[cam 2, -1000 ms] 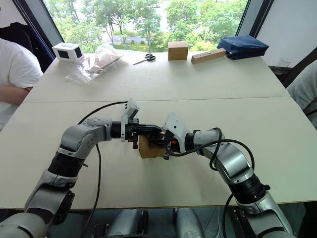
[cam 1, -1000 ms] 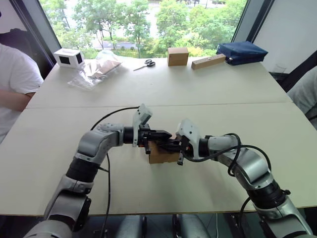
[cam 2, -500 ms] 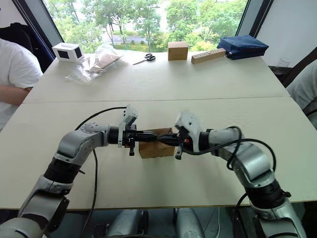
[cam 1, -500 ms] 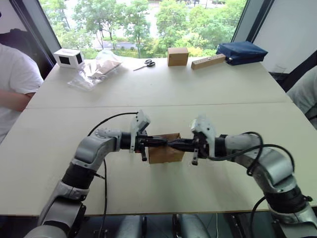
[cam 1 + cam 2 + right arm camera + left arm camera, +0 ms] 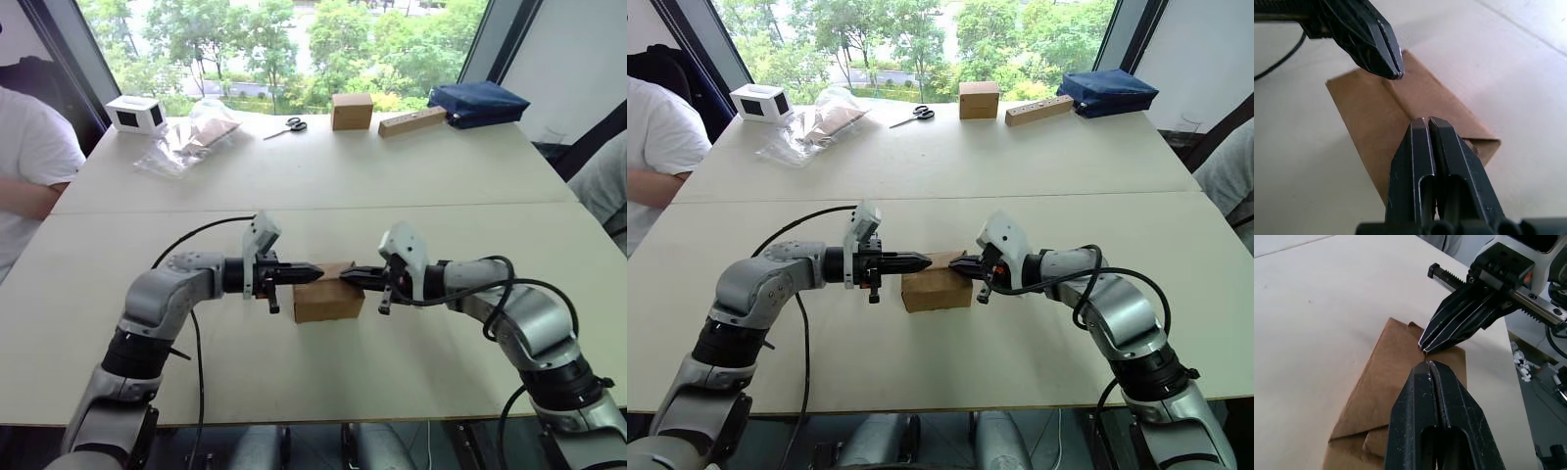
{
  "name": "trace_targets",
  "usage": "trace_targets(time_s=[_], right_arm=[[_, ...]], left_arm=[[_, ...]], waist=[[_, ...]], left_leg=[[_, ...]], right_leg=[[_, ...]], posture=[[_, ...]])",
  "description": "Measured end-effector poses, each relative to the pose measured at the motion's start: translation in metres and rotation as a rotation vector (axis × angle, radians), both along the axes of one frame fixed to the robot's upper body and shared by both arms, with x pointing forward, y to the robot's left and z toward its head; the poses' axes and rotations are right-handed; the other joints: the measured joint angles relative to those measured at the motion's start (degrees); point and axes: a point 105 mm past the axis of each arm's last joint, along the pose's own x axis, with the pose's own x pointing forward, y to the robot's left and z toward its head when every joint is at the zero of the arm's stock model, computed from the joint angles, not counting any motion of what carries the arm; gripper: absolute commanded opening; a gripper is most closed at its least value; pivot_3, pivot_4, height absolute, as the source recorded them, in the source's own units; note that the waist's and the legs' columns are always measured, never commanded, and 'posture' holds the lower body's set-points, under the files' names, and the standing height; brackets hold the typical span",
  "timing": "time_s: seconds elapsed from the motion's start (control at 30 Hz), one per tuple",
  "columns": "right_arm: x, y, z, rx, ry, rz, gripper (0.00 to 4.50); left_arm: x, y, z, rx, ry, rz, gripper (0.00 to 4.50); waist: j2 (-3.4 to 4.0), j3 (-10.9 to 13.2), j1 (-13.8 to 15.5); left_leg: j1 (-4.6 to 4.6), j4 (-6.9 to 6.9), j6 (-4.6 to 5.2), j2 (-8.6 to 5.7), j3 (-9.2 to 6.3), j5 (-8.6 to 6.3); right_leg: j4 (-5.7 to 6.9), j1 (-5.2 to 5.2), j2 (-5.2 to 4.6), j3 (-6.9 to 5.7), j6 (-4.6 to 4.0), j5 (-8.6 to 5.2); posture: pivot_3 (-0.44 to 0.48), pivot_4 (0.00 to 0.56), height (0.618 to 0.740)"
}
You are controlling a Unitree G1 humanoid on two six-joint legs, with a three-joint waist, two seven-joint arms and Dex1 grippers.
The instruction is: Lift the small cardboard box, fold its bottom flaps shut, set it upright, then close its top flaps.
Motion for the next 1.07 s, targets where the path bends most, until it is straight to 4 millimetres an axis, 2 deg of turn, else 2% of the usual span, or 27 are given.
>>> trace_targets(time_s=[0.07, 0.2, 0.3, 0.37, 0.47, 0.57, 0.7, 0.77, 0.87, 1.07], right_arm=[[0.003, 0.002, -0.002, -0.011, -0.012, 0.008, 0.06], [0.004, 0.003, -0.004, -0.026, -0.036, 0.032, 0.06], [0.003, 0.004, 0.003, 0.051, 0.015, 0.017, 0.06], [0.003, 0.002, 0.016, 0.096, 0.028, 0.011, 0.06], [-0.002, -0.005, 0.049, 0.116, -0.04, 0.028, 0.06], [-0.013, -0.017, 0.058, 0.059, -0.063, 0.057, 0.06], [-0.026, -0.047, 0.052, -0.075, -0.01, 0.061, 0.06], [-0.033, -0.067, 0.057, -0.132, -0.002, 0.052, 0.06], [-0.041, -0.083, 0.065, -0.164, 0.003, 0.047, 0.06], [-0.06, -0.1, 0.078, -0.183, 0.017, 0.046, 0.06]], left_arm=[[-0.002, -0.001, -0.007, 0.017, 0.005, 0.009, 0.0], [-0.002, 0.0, -0.007, 0.041, -0.035, 0.018, 0.0], [-0.003, 0.004, -0.003, 0.032, -0.039, 0.031, 0.0], [-0.002, 0.009, 0.004, 0.017, -0.047, 0.057, 0.0], [0.002, 0.026, 0.029, 0.001, -0.143, 0.131, 0.0], [-0.003, 0.043, 0.044, 0.043, -0.227, 0.168, 0.0], [-0.025, 0.067, 0.035, 0.129, -0.255, 0.168, 0.0], [-0.035, 0.081, 0.029, 0.181, -0.241, 0.177, 0.0], [-0.044, 0.094, 0.034, 0.202, -0.249, 0.198, 0.0], [-0.066, 0.12, 0.053, 0.215, -0.24, 0.26, 0.0]], waist=[[0.0, 0.0, 0.0], [0.01, 0.0, 0.0], [0.01, 0.0, 0.0], [0.01, 0.0, 0.0], [0.02, 0.0, 0.0], [0.02, 0.0, 0.1], [0.04, 0.0, 0.1], [0.05, 0.0, 0.1], [0.05, 0.0, 0.2], [0.06, 0.0, 0.3]], left_leg=[[0.01, 0.0, 0.0, 0.0, -0.01, 0.0], [0.04, 0.0, 0.0, 0.0, -0.01, 0.0], [0.03, 0.0, 0.0, 0.02, -0.02, 0.0], [0.0, 0.0, 0.0, 0.02, -0.02, 0.0], [-0.01, -0.03, 0.0, 0.02, -0.03, -0.01], [-0.01, -0.06, 0.02, 0.02, -0.01, -0.02], [-0.04, -0.11, 0.05, 0.02, 0.01, -0.04], [-0.03, -0.11, 0.06, 0.04, 0.01, -0.04], [-0.03, -0.12, 0.08, 0.06, 0.01, -0.05], [-0.02, -0.13, 0.14, 0.07, 0.02, -0.09]], right_leg=[[0.0, 0.0, 0.0, 0.0, 0.0, 0.0], [0.0, 0.04, 0.0, 0.0, 0.0, 0.0], [0.0, 0.03, 0.0, 0.0, 0.0, 0.0], [0.0, -0.01, 0.0, 0.0, 0.0, 0.0], [-0.01, -0.02, -0.01, 0.0, 0.0, 0.0], [-0.12, 0.02, -0.03, 0.0, 0.0, 0.0], [-0.35, 0.07, -0.06, 0.0, -0.02, -0.01], [-0.39, 0.11, -0.06, 0.0, -0.02, -0.01], [-0.42, 0.14, -0.07, -0.01, -0.03, -0.01], [-0.52, 0.21, -0.08, -0.02, -0.03, -0.01]], posture=[[0.0, 0.15, 0.74], [0.0, 0.15, 0.74], [0.0, 0.15, 0.74], [0.0, 0.15, 0.74], [0.0, 0.15, 0.74], [0.0, 0.15, 0.74], [0.0, 0.15, 0.74], [0.0, 0.15, 0.74], [0.0, 0.15, 0.74], [0.0, 0.15, 0.74]])
